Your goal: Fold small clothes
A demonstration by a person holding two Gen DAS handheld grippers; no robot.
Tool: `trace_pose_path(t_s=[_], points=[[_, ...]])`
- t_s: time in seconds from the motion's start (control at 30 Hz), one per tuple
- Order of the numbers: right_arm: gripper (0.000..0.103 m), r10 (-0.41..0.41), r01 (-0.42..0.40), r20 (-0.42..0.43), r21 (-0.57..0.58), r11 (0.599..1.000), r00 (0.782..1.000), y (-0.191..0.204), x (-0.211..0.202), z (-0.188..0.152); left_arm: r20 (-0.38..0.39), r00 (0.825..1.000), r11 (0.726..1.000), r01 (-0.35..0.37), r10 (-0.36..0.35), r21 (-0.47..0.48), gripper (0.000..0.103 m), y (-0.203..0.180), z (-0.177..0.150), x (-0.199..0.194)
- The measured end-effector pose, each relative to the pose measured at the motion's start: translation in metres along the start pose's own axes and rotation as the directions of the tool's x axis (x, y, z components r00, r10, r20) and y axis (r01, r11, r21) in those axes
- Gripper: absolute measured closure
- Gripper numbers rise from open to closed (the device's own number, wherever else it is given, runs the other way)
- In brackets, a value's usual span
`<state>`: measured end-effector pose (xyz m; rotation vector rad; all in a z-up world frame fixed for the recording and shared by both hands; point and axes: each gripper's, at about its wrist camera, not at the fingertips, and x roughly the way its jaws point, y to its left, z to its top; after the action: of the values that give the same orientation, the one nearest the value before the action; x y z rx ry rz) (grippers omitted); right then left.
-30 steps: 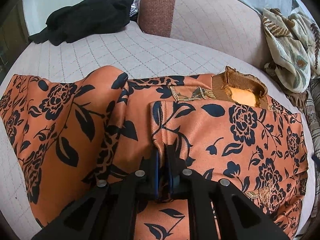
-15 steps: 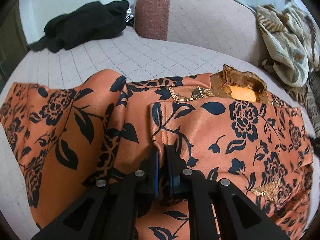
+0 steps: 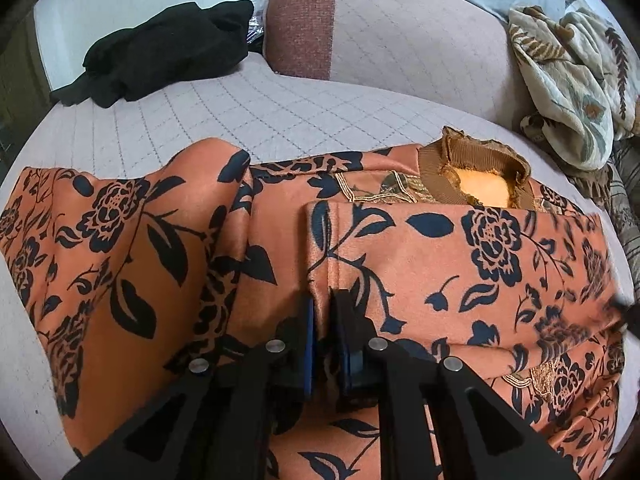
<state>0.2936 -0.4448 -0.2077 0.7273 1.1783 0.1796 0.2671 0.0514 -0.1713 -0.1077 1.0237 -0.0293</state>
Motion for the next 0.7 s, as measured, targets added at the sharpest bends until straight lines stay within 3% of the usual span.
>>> trace_pose_path(t_s=[0.07, 0.1, 0.13, 0.2, 0.27, 0.33, 0.4, 0.43, 0.47, 0.5, 0.53, 0.57, 0.6, 0.63, 0.7], points=[[0.089, 0.08, -0.08, 0.015, 0.055, 0.995, 0.997, -0.011, -0.006, 0.0, 0.01, 1.0, 1.0, -0.011, 0.011, 0.004, 0.09, -0.003, -0.001, 0.0], [0.076, 0.112, -0.114, 0.033, 0.074, 0.991, 0.993, -0.009, -0.015, 0.003, 0.013, 1.0, 1.0, -0.019, 0.018, 0.013, 0.09, -0.004, -0.002, -0.001], [0.065, 0.087, -0.09, 0.053, 0.061, 0.994, 0.995, -0.011, -0.03, 0.001, 0.014, 1.0, 0.999, -0.023, 0.023, 0.022, 0.09, -0.006, -0.003, -0.001], [0.062, -0.019, 0.017, 0.148, 0.015, 1.0, 0.989, -0.002, -0.054, 0.003, 0.015, 1.0, 0.999, -0.021, 0.02, 0.025, 0.09, -0.007, -0.004, -0.002], [0.062, 0.039, -0.038, 0.219, -0.009, 0.999, 0.975, 0.014, -0.071, 0.008, 0.018, 1.0, 1.0, -0.017, 0.016, 0.024, 0.09, -0.008, -0.005, -0.002], [0.062, 0.153, -0.146, 0.184, -0.05, 0.988, 0.971, 0.031, -0.069, 0.014, 0.02, 1.0, 0.999, -0.023, 0.022, 0.028, 0.09, -0.01, -0.005, -0.003], [0.047, 0.256, -0.249, 0.083, -0.091, 0.964, 0.963, 0.055, -0.041, 0.019, 0.021, 0.999, 0.999, -0.032, 0.032, 0.028, 0.09, -0.012, -0.005, -0.003], [0.045, 0.248, -0.242, 0.055, -0.103, 0.965, 0.967, 0.054, -0.027, 0.02, 0.02, 0.999, 0.999, -0.034, 0.034, 0.026, 0.09, -0.013, -0.005, -0.003], [0.046, 0.157, -0.153, 0.042, -0.093, 0.984, 0.987, 0.041, -0.01, 0.022, 0.018, 0.999, 0.999, -0.035, 0.034, 0.025, 0.09, -0.013, -0.005, -0.003], [0.07, 0.089, -0.089, 0.031, -0.002, 0.996, 0.996, 0.016, 0.006, 0.025, 0.017, 0.999, 0.999, -0.031, 0.03, 0.027, 0.089, -0.014, -0.004, -0.003], [0.076, 0.151, -0.16, 0.072, 0.143, 0.977, 0.986, -0.008, 0.008, 0.025, 0.01, 1.0, 0.999, -0.029, 0.028, 0.034, 0.088, -0.014, -0.004, -0.004], [0.075, 0.217, -0.239, 0.128, 0.195, 0.951, 0.968, -0.014, -0.001, 0.023, 0.009, 1.0, 0.999, -0.025, 0.024, 0.038, 0.084, -0.012, -0.004, -0.004], [0.065, 0.208, -0.232, 0.155, 0.161, 0.959, 0.966, -0.008, -0.012, 0.022, 0.012, 1.0, 0.999, -0.023, 0.023, 0.04, 0.078, -0.01, -0.004, -0.006], [0.044, 0.203, -0.222, 0.169, 0.101, 0.97, 0.965, 0.002, -0.023, 0.018, 0.017, 1.0, 0.999, -0.021, 0.02, 0.044, 0.076, -0.008, -0.004, -0.005], [0.023, 0.287, -0.296, 0.149, 0.043, 0.954, 0.946, 0.015, -0.03, 0.01, 0.03, 0.999, 0.999, -0.018, 0.016, 0.048, 0.074, -0.006, -0.006, -0.005]])
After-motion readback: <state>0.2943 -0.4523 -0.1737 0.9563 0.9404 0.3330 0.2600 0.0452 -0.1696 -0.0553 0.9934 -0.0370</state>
